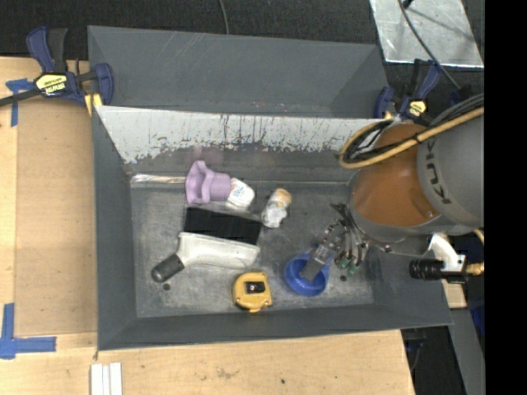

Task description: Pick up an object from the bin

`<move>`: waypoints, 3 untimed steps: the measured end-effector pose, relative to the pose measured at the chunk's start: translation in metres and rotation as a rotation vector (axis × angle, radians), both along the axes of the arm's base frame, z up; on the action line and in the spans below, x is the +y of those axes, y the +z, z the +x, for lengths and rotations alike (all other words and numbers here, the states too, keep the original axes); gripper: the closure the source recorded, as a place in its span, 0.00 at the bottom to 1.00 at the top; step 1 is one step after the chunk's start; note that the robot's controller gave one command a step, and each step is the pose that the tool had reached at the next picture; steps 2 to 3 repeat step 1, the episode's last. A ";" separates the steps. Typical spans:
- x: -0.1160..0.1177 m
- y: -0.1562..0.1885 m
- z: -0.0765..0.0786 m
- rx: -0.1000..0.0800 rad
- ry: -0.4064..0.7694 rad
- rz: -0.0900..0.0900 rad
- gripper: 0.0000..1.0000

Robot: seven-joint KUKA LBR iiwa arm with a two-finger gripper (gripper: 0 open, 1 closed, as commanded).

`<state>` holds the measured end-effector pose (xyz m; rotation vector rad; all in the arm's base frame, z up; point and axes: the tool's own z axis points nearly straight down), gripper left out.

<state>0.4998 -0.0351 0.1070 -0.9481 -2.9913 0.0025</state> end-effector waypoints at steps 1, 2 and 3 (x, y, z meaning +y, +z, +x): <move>0.000 0.018 0.001 -0.004 0.001 0.000 1.00; 0.000 0.018 0.001 -0.004 0.001 0.000 1.00; 0.000 0.018 0.001 -0.004 0.001 0.000 1.00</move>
Offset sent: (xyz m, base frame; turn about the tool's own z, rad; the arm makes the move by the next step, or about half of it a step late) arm 0.0000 0.0000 0.0141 0.0000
